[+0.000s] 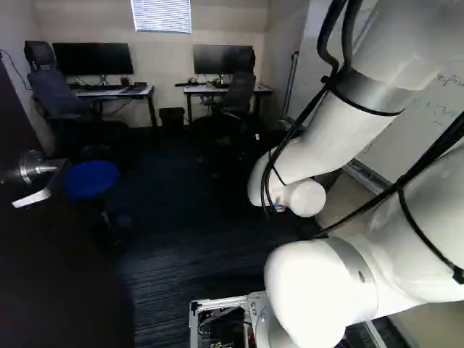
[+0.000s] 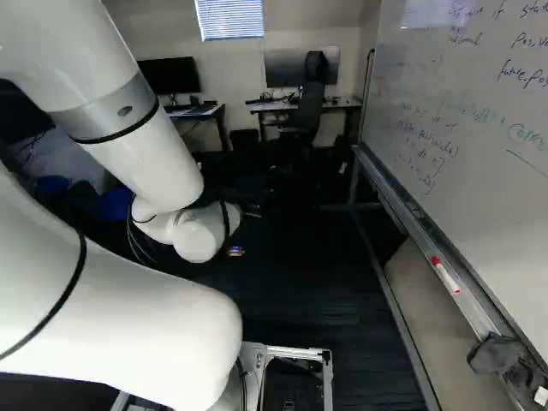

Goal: Open the door and move inside

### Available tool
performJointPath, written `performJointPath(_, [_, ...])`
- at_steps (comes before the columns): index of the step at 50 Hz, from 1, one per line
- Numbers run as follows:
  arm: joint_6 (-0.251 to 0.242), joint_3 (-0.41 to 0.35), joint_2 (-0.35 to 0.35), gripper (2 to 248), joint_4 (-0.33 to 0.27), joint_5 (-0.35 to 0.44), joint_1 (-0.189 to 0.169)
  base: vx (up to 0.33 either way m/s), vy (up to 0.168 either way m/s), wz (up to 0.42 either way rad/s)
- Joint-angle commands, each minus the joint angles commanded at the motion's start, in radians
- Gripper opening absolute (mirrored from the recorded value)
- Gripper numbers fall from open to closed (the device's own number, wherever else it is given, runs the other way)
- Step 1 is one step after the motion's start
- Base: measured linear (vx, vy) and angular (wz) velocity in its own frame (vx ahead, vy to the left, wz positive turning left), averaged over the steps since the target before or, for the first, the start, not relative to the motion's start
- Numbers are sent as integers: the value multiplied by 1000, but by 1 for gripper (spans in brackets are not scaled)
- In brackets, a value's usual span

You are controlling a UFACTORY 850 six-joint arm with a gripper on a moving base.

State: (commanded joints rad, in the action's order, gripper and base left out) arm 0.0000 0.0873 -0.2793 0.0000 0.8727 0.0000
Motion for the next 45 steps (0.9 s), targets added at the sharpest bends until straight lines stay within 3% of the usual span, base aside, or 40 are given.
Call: performJointPath(45, [0,0,0,247,0,0,0,199,5,-1])
